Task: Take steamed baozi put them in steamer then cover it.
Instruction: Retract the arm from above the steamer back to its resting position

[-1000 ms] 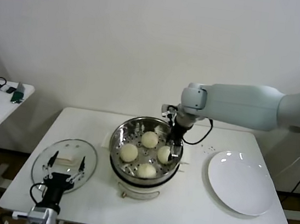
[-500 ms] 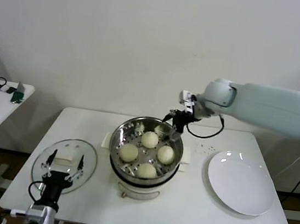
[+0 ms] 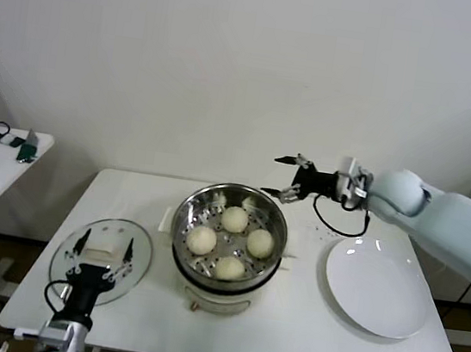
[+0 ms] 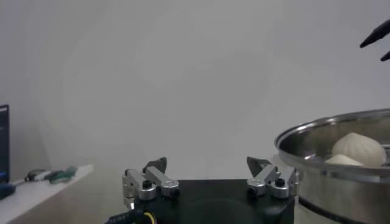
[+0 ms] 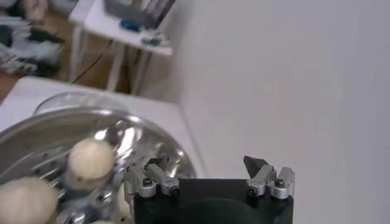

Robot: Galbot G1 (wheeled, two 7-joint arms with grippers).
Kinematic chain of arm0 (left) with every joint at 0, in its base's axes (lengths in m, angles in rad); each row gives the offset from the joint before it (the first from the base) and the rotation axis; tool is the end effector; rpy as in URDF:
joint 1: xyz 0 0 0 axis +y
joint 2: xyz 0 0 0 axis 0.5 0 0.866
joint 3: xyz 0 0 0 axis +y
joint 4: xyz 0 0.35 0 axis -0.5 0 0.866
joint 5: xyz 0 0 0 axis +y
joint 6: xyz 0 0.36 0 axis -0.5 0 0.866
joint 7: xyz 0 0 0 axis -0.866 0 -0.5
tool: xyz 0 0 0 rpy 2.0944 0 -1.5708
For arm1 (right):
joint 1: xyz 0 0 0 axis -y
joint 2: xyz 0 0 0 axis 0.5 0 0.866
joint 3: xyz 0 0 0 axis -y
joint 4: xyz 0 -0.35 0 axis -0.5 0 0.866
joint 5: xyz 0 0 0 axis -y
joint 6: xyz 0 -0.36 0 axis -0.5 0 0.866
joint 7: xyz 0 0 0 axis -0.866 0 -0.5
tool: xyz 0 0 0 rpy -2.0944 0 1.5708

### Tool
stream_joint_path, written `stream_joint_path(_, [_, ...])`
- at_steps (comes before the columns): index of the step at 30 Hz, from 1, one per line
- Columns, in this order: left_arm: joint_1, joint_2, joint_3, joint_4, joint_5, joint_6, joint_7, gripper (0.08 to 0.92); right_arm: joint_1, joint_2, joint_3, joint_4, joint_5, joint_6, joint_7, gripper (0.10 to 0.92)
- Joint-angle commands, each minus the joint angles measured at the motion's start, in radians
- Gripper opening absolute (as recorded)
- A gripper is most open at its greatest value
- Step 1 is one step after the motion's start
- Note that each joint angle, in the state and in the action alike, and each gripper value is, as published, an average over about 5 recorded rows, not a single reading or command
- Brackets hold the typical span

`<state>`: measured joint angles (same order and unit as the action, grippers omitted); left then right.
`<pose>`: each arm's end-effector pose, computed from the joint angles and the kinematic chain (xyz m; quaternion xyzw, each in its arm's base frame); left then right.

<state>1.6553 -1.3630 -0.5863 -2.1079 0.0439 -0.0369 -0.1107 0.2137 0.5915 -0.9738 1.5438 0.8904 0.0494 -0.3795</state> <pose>0.1630 0.0532 -0.3062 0.0219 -0.9918 -0.1258 0.0061 0.4828 -0.0985 -0.1269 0.4696 -0.8437 0.2566 0.0424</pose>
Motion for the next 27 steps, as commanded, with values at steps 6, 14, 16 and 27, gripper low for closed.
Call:
stream_joint_path(6, [0.006,0.016,-0.032,-0.023,0.385,0.066,0.045,0.823,-1.054,0.001,1.110,0.115,-0.236,0.094,0.144,0.823])
stream_joint_path(14, [0.030,0.048,-0.061,-0.022,0.924,0.179,0.095,0.823,-1.315,0.202,1.362,0.196,-0.306,0.008,0.219,0.823])
stream_joint_path(16, [0.039,0.059,-0.067,-0.019,1.087,0.206,0.122,0.823,-1.349,0.243,1.411,0.207,-0.290,-0.015,0.245,0.823])
stream_joint_path(27, [-0.061,0.101,-0.022,0.192,1.476,0.223,0.098,0.823,-1.515,0.374,1.594,0.232,-0.274,-0.016,0.262,0.823])
